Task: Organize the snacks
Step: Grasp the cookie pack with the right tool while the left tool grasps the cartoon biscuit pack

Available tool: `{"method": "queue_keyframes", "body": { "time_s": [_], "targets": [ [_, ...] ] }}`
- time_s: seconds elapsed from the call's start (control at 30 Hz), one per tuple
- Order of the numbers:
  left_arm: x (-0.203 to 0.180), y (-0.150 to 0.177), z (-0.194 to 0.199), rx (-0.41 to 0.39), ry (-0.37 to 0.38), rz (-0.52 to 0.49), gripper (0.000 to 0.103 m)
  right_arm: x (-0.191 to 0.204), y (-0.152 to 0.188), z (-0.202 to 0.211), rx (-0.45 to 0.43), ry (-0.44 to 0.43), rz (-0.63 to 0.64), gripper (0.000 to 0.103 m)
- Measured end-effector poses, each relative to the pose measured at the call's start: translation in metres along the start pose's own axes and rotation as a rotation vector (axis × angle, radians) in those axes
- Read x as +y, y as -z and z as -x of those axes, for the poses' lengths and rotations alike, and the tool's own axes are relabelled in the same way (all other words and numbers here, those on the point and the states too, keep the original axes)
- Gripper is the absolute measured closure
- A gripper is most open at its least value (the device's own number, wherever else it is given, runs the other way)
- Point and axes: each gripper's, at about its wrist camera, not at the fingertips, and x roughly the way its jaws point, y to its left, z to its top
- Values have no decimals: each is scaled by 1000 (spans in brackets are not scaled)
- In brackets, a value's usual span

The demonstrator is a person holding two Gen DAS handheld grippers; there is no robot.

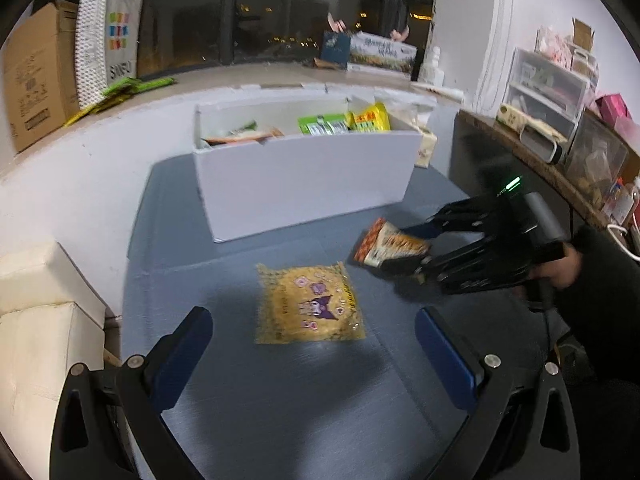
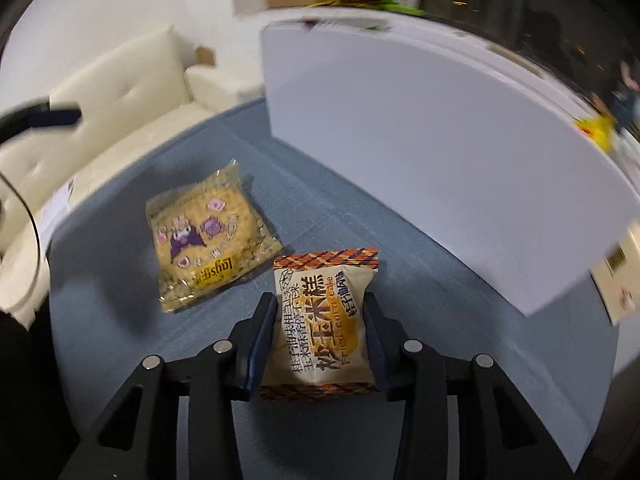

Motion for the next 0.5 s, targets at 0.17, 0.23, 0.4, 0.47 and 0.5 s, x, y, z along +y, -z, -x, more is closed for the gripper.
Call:
{"method": "queue_keyframes", "body": {
  "time_s": [0.17, 0.23, 0.4, 0.47, 0.5],
  "targets": [
    [-11, -12, -57, 104, 6, -1, 0, -1, 14, 51, -93, 10, -122, 57],
    [-13, -15, -82, 138, -25, -3, 0, 1, 22, 74, -134, 10, -158, 57],
    [-14, -16, -122, 201, -127, 1, 0, 9, 43, 109, -211, -5, -227, 57],
    [-11, -14, -128, 206, -141, 23, 0, 8, 51, 115, -231, -22, -258, 57],
    [-9, -13, -129, 211, -141, 29, 0, 8, 54, 116, -234, -27, -268, 57]
  ]
}}
